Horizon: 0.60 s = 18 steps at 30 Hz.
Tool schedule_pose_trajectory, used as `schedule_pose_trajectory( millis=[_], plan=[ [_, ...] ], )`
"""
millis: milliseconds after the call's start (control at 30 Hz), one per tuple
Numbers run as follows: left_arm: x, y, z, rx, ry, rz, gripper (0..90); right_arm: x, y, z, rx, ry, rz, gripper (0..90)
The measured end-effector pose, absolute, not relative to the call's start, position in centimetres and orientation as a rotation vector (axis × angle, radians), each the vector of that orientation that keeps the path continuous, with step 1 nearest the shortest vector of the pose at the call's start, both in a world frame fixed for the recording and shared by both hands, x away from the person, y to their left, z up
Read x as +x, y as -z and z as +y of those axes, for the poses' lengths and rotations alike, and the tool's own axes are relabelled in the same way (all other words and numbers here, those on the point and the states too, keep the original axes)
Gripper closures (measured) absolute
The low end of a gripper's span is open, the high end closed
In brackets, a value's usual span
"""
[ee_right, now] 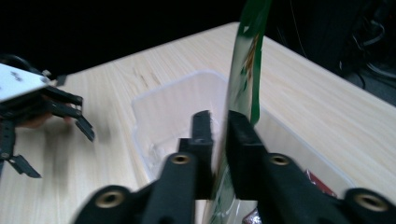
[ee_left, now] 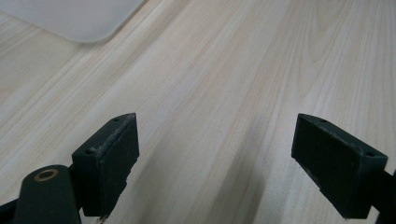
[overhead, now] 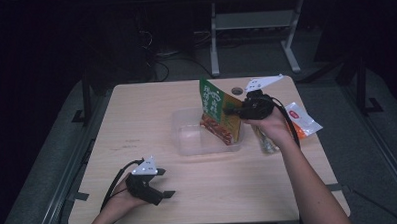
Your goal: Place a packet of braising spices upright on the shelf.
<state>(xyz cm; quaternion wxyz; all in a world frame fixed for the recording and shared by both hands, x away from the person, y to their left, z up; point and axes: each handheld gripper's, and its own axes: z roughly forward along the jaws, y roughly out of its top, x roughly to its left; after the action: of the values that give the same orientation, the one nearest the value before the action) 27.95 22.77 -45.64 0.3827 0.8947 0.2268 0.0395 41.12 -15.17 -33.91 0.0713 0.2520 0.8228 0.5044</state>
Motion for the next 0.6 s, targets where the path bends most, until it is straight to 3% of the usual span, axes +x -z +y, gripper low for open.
schedule_pose_trajectory(
  millis=[233, 600],
  plan=[
    [28.0, 45.6, 22.8, 2.282, -0.104, 0.577, 14.5, 40.9, 33.9, -15.3, 0.791, -1.502, 2.459, 46.1],
    [28.0, 45.6, 22.8, 2.283, -0.108, 0.572, 14.4, 39.4, 32.9, -16.0, 0.785, -1.478, 2.44, 30.0]
  ],
)
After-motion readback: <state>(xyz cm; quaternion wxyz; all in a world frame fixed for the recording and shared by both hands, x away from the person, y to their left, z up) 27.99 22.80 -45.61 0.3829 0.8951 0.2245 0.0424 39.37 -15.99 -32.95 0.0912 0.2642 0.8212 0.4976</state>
